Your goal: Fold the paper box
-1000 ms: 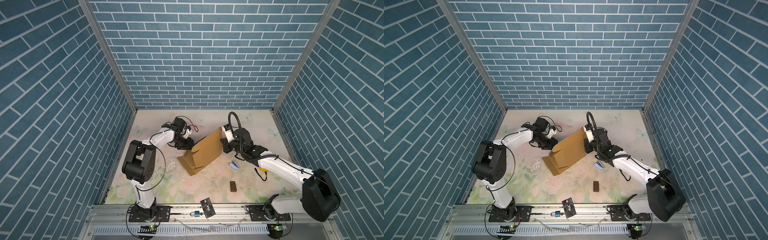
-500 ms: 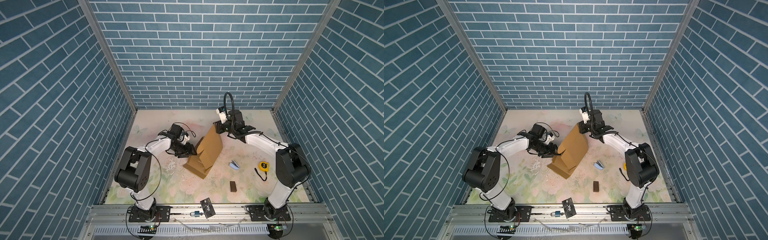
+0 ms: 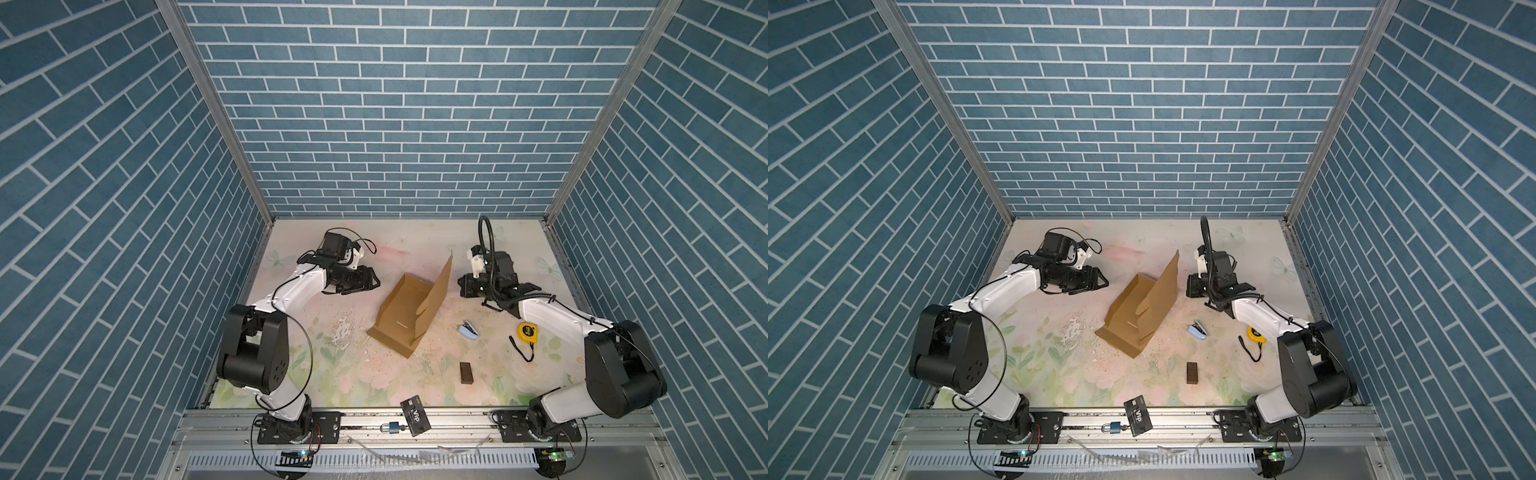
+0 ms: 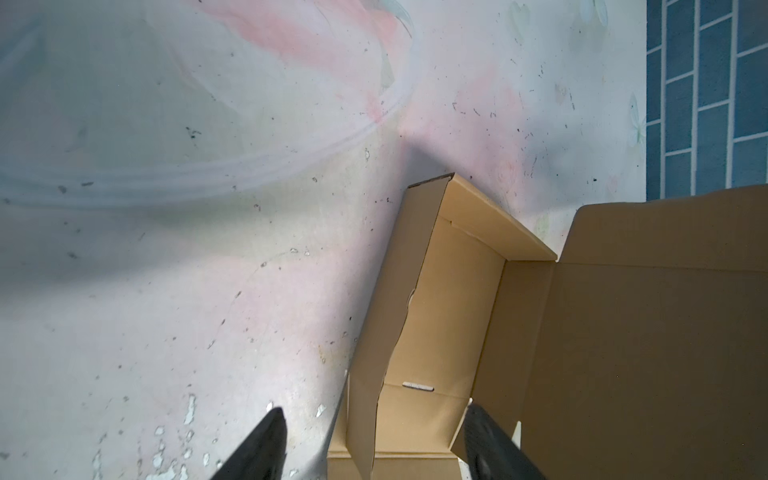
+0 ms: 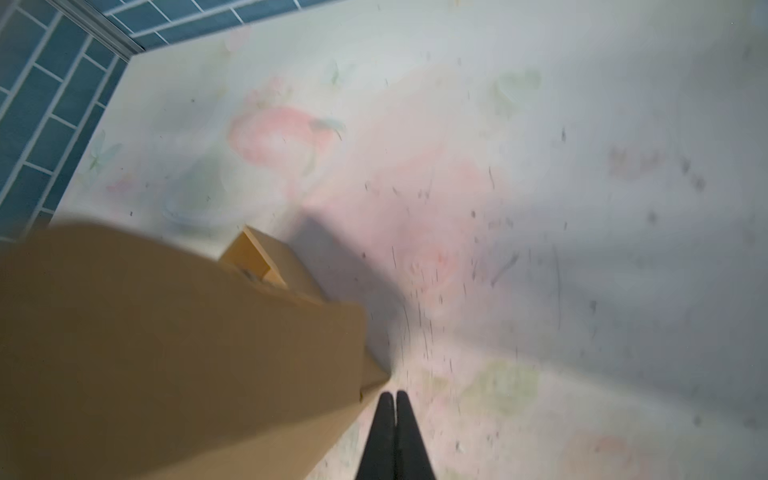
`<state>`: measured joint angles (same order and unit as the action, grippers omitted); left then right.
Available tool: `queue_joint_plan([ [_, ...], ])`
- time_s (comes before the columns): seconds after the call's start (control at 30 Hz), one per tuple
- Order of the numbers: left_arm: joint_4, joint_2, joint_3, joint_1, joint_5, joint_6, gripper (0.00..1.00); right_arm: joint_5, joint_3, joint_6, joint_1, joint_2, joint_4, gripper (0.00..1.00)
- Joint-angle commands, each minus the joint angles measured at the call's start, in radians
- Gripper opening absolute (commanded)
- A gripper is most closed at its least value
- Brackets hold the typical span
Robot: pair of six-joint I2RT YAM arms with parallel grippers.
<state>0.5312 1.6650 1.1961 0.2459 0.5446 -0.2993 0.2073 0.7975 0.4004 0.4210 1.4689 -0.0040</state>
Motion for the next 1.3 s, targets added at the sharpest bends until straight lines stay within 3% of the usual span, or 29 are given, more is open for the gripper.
queue_joint_plan([
  [0.0,0.028,0.079,0.063,0.012,0.061,0.016,0.69,0.036,-0.084,0.175,0.009,-0.001,0.061,0.00],
  [0.33,0.104,0.265,0.202,0.079,0.147,0.038,0.69,0.192,-0.146,0.394,0.058,0.165,0.365,0.00],
  [0.57,0.039,0.219,0.097,0.079,0.222,-0.069,0.66,0.216,-0.041,0.390,0.064,0.261,0.376,0.00],
  [0.73,-0.089,0.179,-0.029,0.079,0.292,-0.210,0.65,0.262,0.073,0.363,0.061,0.359,0.352,0.00],
  [0.97,-0.136,0.101,-0.141,0.073,0.280,-0.260,0.67,0.375,0.260,0.339,0.044,0.514,0.335,0.00],
  [1.1,-0.157,0.016,-0.218,0.018,0.218,-0.246,0.69,0.471,0.382,0.338,0.043,0.600,0.311,0.00],
  [1.27,-0.243,-0.101,-0.353,-0.123,0.135,-0.300,0.67,0.604,0.547,0.310,0.054,0.708,0.238,0.00],
])
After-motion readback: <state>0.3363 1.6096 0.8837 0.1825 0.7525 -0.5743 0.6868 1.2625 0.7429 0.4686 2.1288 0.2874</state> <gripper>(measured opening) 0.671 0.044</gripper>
